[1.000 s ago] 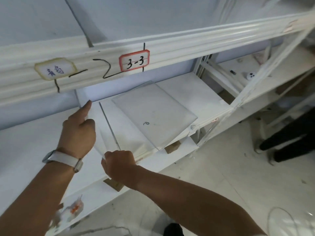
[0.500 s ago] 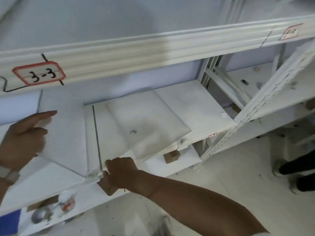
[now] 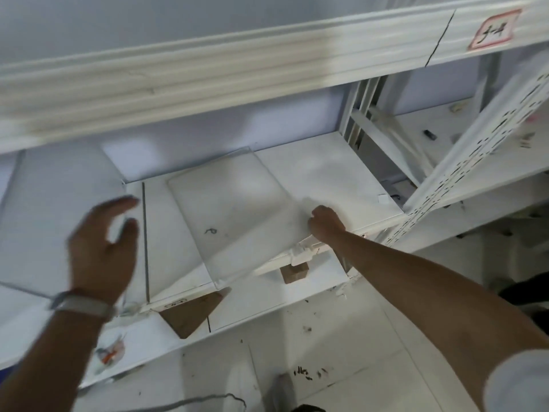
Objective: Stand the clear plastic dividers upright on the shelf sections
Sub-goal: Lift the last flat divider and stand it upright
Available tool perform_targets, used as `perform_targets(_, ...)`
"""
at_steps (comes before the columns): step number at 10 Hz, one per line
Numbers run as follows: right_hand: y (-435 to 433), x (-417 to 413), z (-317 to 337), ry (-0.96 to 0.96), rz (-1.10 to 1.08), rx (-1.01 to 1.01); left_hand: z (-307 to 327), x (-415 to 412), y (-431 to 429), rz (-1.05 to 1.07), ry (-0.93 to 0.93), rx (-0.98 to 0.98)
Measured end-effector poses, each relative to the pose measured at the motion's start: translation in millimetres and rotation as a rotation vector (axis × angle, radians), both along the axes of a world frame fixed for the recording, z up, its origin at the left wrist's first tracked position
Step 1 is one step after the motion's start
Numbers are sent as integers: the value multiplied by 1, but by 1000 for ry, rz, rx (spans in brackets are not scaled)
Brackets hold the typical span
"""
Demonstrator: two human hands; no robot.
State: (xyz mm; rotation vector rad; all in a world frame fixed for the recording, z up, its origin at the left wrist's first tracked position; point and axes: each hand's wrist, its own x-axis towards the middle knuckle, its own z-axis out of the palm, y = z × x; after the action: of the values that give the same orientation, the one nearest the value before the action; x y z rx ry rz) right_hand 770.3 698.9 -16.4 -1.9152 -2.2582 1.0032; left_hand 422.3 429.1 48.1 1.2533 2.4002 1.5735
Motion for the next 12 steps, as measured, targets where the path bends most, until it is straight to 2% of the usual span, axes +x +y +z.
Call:
perform_targets(1,12,-1,-1,17,-61,-119,-1,125,37,129,-929,61)
perform_targets(2,15,1,-2,158,-189,-161,-42,145,51,219,-1125,-245)
perform_targets(3,15,6,-1,229,-266,-212,-60,153,60,289,-1175,-322)
perform_targets(4,16,9,2,222,-273,-230,-65,142,57,321,-1303,-328)
perform_targets(5,16,14,-1,190,-220,-270,-61,138,53,290,-1321,-338)
perform_targets(6,14,19,-1,169,-51,-365,-47,137,57,212,-1138,-297)
perform_targets(7,11,22,2,161,62,-352,-17,135,65,125,-848,-272)
perform_targets(9,-1,31,8,188,164,-381,60,153,89,-33,-793,-108)
perform_targets(10,-4,36,10,286,146,-351,87,163,102,-59,-790,-38)
perform_targets(11,-7,42,10,309,232,-237,107,174,112,-53,-777,3)
perform_targets(12,-14,47,14,123,363,-5,121,183,119,-50,-757,16)
